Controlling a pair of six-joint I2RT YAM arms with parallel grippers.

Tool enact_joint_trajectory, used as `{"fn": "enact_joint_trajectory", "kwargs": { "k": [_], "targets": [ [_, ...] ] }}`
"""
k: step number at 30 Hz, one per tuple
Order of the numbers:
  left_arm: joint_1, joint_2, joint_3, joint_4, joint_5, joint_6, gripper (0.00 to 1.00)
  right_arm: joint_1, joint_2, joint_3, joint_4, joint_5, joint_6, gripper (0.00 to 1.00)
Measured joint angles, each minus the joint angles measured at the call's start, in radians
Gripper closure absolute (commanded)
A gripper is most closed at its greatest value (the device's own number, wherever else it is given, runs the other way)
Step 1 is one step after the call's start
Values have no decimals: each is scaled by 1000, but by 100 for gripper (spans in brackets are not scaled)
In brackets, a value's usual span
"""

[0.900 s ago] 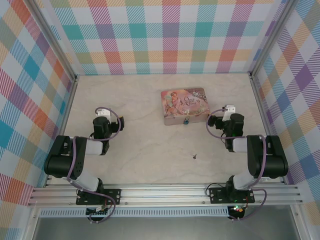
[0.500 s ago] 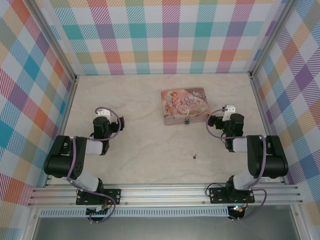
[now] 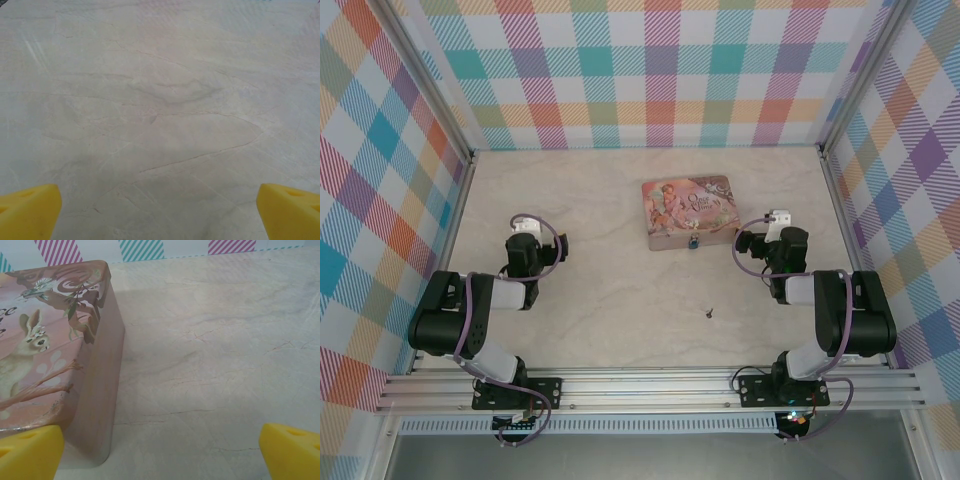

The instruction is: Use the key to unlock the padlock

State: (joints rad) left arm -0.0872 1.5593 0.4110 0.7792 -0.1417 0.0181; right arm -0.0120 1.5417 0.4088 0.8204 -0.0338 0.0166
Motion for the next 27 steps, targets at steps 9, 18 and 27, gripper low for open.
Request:
{"fn": "enact_joint_trajectory", "kwargs": {
  "k": [9, 18, 27],
  "targets": [
    [-3, -270, 115, -315, -23, -56, 0, 0, -204, 75, -306, -9, 50, 0],
    [-81, -330, 340, -676, 117, -207, 0, 7, -383, 188, -679, -191, 233, 0],
    [-309, -331, 328, -748, 231, -297, 0, 119, -470, 232, -1078, -208, 362, 0]
  ]
}}
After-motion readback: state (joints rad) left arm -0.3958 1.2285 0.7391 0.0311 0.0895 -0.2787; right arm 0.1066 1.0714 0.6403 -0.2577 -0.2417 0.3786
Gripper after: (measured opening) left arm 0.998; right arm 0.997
